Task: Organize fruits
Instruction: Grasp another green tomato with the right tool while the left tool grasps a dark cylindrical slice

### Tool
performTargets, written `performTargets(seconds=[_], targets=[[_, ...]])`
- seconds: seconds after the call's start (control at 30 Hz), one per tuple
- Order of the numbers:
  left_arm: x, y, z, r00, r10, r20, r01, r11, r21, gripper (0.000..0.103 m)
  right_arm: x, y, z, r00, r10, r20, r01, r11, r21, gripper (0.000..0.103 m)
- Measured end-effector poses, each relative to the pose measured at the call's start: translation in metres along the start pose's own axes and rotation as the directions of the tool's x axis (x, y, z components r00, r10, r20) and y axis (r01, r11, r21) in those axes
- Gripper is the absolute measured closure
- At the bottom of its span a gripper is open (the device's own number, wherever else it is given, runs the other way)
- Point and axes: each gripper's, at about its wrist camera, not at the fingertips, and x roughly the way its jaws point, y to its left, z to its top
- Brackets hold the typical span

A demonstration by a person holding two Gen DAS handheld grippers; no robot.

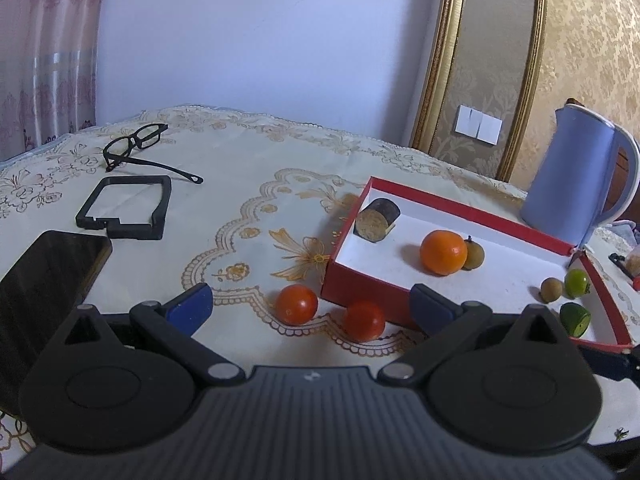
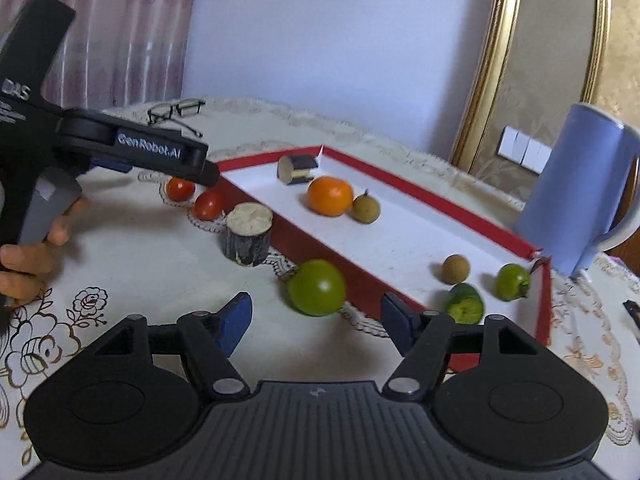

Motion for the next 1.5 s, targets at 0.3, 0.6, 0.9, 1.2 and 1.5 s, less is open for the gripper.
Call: performTargets(seconds=[0.3,0.6,0.9,1.2,1.5], targets=[[-0.004,-0.010,-0.002,1.000,-0.003,0.021,0.002,0.998,0.059,0.000,0.021,-0.001,0.011,0.998,0.038,-0.056,-0.034,0.996,0.077,0.043],[-0.002,-0.005,-0.001,0.999,-0.041,0.007,0.040,0.998,0.039,0.000,0.018,0.002,0.012,0.998,-0.007,-0.062,0.011,0.997,0.077,0.069],[-0.014,-0.031,-0.011,0.986,-0.170,0.001,0.166,0.967,0.195,0.000,-0.041,-0.016,-0.021,0.999,-0.032,0.018,0.029,0.987,0.159,0.069],[-0.019,-0.066,-0.025,0.980,-0.197,-0.002,0.181,0.900,0.397,0.007,-0.049,-0.041,-0.042,0.999,-0.018,0.031,0.008,0.954,0.299,0.069],[0.004,-0.082,-0.027,0.976,-0.184,-0.119,0.218,0.867,0.449,0.044,-0.046,-0.047,-0.046,0.999,0.025,0.036,-0.036,0.941,0.337,0.069]])
